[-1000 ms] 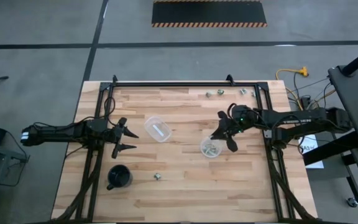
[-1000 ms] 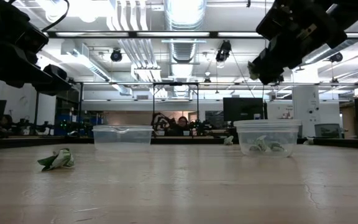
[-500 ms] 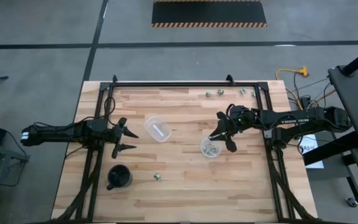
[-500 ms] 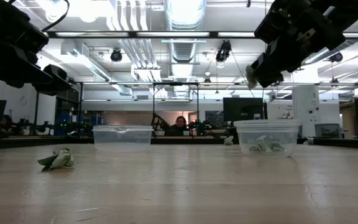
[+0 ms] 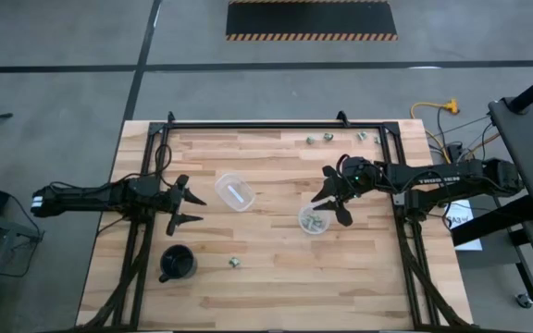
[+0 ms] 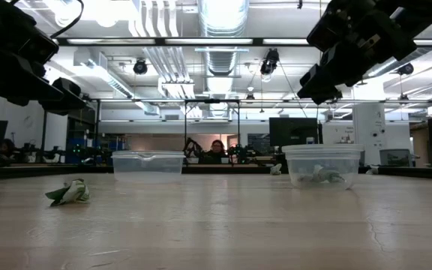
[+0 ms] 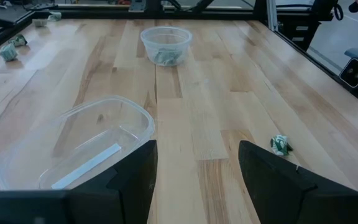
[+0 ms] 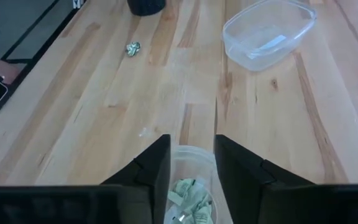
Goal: Pick and place Stevia / Truvia into bins
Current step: Put the middle white stevia packet into the left transparent container
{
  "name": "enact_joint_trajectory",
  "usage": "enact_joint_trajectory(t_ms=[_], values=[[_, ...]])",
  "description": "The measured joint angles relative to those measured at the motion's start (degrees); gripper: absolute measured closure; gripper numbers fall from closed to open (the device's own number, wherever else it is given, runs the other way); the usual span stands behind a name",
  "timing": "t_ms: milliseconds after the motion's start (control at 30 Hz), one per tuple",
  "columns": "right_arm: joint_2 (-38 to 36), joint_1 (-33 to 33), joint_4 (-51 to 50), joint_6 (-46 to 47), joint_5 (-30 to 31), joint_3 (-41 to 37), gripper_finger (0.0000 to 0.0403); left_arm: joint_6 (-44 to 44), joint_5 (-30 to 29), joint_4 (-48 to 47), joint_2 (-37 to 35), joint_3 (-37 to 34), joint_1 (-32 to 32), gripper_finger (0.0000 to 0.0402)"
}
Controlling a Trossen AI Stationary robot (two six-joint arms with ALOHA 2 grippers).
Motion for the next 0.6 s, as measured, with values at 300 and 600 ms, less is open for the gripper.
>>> enact_joint_trajectory(t_ms=[300,600], values=[[0.0,0.0,0.2,-0.1,9.6,0.0,0.0291,0.0,0.0,0.0,0.0,0.0,0.0,0.0193],[0.0,-0.1,-1.0,2.3,32.4,0.0,0.0279,0.0,0.0,0.0,0.0,0.0,0.0,0.0193]])
